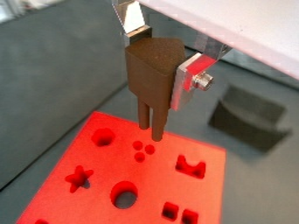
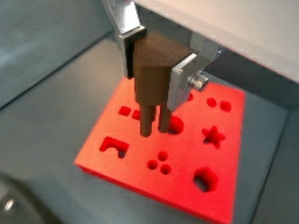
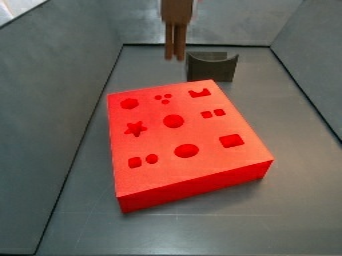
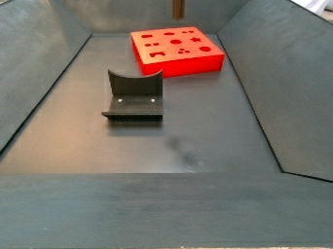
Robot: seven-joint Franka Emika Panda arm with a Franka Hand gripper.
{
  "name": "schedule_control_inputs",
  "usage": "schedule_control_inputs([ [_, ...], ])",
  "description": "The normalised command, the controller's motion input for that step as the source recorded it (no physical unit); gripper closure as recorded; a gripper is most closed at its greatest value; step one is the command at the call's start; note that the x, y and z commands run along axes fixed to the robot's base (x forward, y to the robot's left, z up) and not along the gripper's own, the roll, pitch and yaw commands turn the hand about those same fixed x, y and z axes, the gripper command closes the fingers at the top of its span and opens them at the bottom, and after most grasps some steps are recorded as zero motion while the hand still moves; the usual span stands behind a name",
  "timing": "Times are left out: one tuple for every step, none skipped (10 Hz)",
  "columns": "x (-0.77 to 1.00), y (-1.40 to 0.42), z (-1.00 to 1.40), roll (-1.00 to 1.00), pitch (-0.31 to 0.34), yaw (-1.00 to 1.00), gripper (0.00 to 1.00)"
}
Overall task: Pick up the 3 prong object. Move up. Rotate the 3 prong object. Place the 3 prong object on the fixture. Regrasp the 3 prong object. Move to above the board. Insert the 3 prong object.
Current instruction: Insert the 3 prong object.
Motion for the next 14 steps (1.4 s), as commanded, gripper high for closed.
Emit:
schedule_control_inputs([
  [0.05, 0.00, -0.71, -0.02, -0.113, -0.99, 1.00],
  [0.00, 0.00, -0.69, 0.00, -0.106, -1.00, 1.00],
  [0.00, 0.00, -0.69, 0.00, -0.100, -1.00, 1.00],
  [0.00, 0.00, -0.68, 0.00, -0.084, -1.00, 1.00],
  [-0.04, 0.02, -0.56, 0.00, -0.111, -0.94, 1.00],
  [0.00, 0.07, 0.00, 0.00, 0.000, 0.00, 1.00],
  [-0.28, 0.25, -0.19, 0.02, 0.000, 0.00, 1.00],
  [-0.29, 0.25, -0.22, 0.00, 0.000, 0.00, 1.00],
  [0.00, 0.00, 0.00, 0.00, -0.010, 0.00, 1.00],
  [-0.03, 0.00, -0.16, 0.00, 0.000, -0.16, 1.00],
  [-0.01, -0.06, -0.28, 0.00, 0.000, -0.49, 1.00],
  [-0.04, -0.06, -0.28, 0.00, 0.000, -0.64, 1.00],
  [0.00, 0.00, 0.00, 0.00, -0.011, 0.00, 1.00],
  [0.00, 0.00, -0.03, 0.00, 0.000, 0.00, 1.00],
])
